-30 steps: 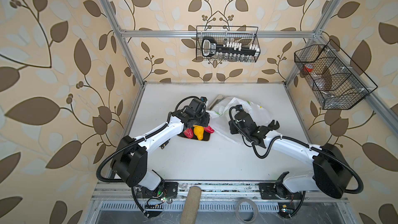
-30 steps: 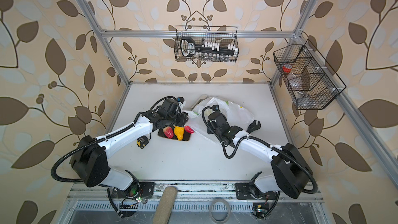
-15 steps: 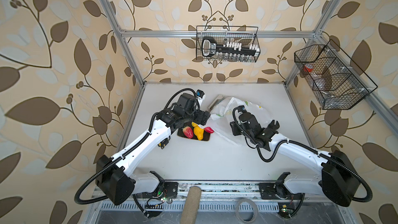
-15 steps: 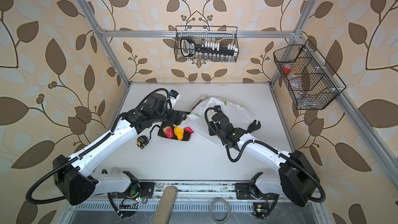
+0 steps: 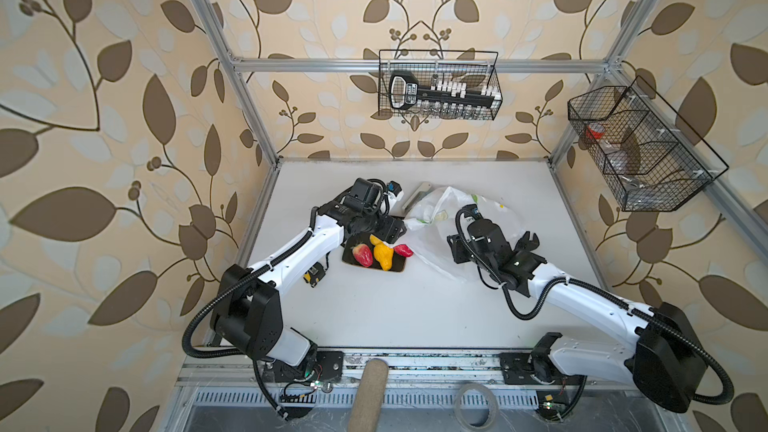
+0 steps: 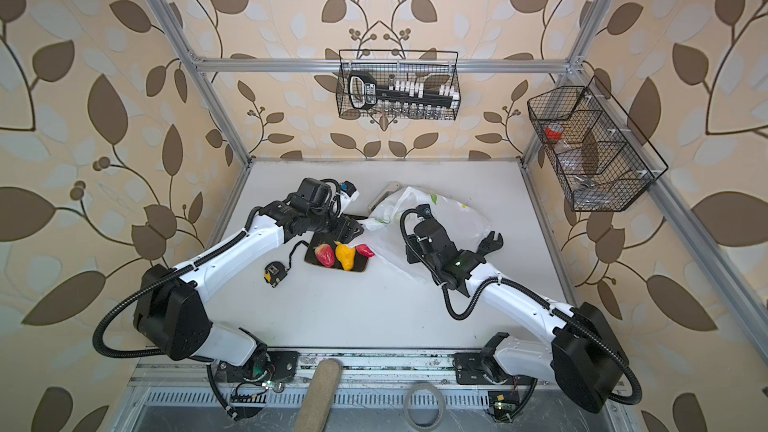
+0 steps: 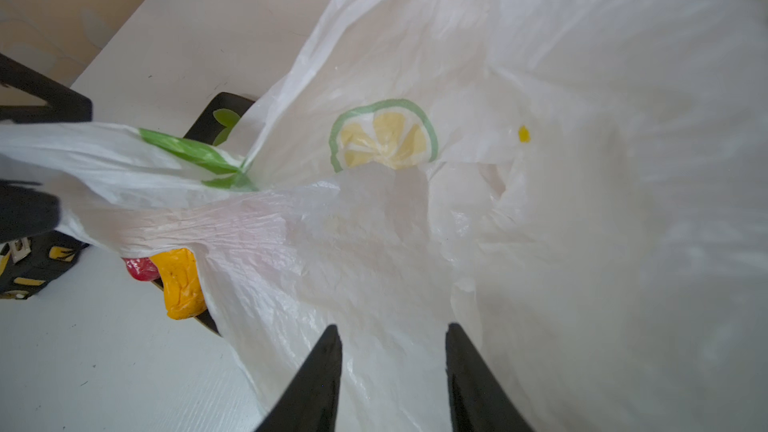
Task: Take the fake fruits out of the plastic bag
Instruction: 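Reach the right gripper down into the bag toward the red pears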
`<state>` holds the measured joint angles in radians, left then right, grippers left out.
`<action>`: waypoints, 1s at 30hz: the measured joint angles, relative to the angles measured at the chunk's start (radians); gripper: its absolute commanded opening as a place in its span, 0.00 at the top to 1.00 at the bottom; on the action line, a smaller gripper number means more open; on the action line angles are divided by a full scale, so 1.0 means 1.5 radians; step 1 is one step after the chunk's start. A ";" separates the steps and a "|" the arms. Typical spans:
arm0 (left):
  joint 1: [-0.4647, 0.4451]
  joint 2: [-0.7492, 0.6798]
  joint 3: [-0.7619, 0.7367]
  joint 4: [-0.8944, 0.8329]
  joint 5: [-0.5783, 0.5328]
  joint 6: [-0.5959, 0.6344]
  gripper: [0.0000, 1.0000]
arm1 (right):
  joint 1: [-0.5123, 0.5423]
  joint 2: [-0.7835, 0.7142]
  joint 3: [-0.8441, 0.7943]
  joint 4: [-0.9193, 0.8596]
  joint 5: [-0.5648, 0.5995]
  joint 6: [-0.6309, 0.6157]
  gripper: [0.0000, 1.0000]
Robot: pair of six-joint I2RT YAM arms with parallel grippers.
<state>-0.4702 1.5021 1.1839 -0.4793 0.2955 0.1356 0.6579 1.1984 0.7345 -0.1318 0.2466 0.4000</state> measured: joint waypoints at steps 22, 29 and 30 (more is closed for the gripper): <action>-0.005 -0.007 0.063 0.087 0.133 -0.140 1.00 | -0.022 -0.081 0.013 0.003 0.032 -0.303 0.59; -0.011 -0.007 0.065 0.090 0.137 -0.168 1.00 | -0.022 0.091 0.066 0.064 -0.004 -0.307 0.61; -0.014 -0.007 0.066 0.090 0.137 -0.171 1.00 | -0.022 0.113 0.070 0.069 -0.005 -0.304 0.61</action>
<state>-0.4908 1.4918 1.2835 -0.3450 0.5014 -0.1204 0.6254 1.3674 0.8398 -0.0284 0.2398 -0.0559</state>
